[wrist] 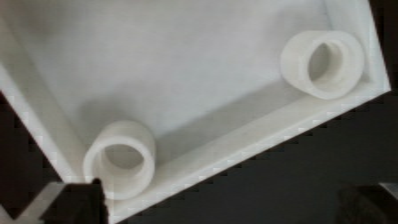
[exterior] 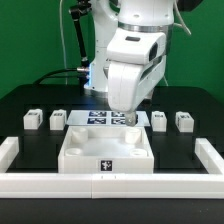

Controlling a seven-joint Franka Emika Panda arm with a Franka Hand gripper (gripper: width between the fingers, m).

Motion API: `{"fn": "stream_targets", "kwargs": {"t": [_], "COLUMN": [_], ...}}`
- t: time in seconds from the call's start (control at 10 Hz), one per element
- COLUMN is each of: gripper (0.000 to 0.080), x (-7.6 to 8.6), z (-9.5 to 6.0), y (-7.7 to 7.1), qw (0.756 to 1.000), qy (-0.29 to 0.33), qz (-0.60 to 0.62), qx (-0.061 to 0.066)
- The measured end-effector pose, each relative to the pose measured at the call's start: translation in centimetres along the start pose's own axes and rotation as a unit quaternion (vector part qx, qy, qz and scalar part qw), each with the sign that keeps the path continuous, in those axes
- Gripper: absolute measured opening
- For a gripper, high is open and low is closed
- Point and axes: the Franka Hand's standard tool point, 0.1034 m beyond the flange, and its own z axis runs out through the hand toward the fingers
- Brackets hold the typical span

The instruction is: Assemble square table

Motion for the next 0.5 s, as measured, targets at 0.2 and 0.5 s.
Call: {"fn": "stream_targets", "kwargs": {"t": [0.2,0.5], "gripper": [0.0649,0.0649], "x": [-0.07,-0.10], "z": [0.07,0.11], "y": [-0.06,-0.07], "qw": [1.000,1.000], "qy": [-0.003,-0.003], "qz": [-0.001,-0.001], "qx": [0.005,0.005]}}
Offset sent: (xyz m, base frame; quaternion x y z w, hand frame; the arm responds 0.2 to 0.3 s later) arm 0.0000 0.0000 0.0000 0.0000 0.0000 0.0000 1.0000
